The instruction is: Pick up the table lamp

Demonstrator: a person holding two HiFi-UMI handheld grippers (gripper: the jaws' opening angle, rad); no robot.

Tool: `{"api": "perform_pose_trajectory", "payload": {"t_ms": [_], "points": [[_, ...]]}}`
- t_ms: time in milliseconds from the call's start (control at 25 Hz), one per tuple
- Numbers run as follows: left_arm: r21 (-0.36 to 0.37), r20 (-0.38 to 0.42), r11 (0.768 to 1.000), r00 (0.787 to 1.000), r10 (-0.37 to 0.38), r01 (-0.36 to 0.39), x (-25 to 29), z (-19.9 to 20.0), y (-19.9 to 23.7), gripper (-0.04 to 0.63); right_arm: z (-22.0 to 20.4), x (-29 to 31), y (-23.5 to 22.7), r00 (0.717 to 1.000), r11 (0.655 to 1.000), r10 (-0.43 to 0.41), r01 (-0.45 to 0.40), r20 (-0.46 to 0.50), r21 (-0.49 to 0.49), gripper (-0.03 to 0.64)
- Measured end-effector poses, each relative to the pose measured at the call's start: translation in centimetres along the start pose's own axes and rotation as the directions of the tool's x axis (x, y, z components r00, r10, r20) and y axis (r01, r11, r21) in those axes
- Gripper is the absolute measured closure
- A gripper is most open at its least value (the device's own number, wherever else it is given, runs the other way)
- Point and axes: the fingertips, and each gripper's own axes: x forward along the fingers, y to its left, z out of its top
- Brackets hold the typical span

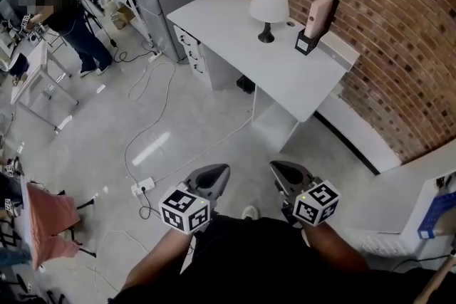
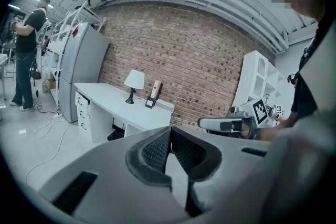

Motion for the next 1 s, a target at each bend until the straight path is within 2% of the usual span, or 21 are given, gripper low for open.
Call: {"api": "perform_pose_trajectory", "payload": {"t_ms": [400, 760, 1000], "points": [[-0.011, -0.031, 1.000, 0.999, 0.019, -0.020, 4.1, 1.7, 2.6, 0.592, 1.1, 1.9, -4.1, 1.000, 0.999, -0.001, 0.002, -0.026, 0.033, 0.612], [-0.041, -0.072, 0.999, 0.997, -0.014, 0.011, 7.3, 1.4, 5.0, 0.592, 1.1, 5.0, -6.7, 0.998, 0.999, -0.001, 0.003, -0.057, 0.049, 0.613], [-0.032, -0.048, 0.999, 0.998, -0.033, 0.031, 10.7, 4.5, 8.7, 0.592, 3.2, 8.5, -9.7, 0.998, 0.999, -0.022, 0.024, -0.053, 0.036, 0.613]]}}
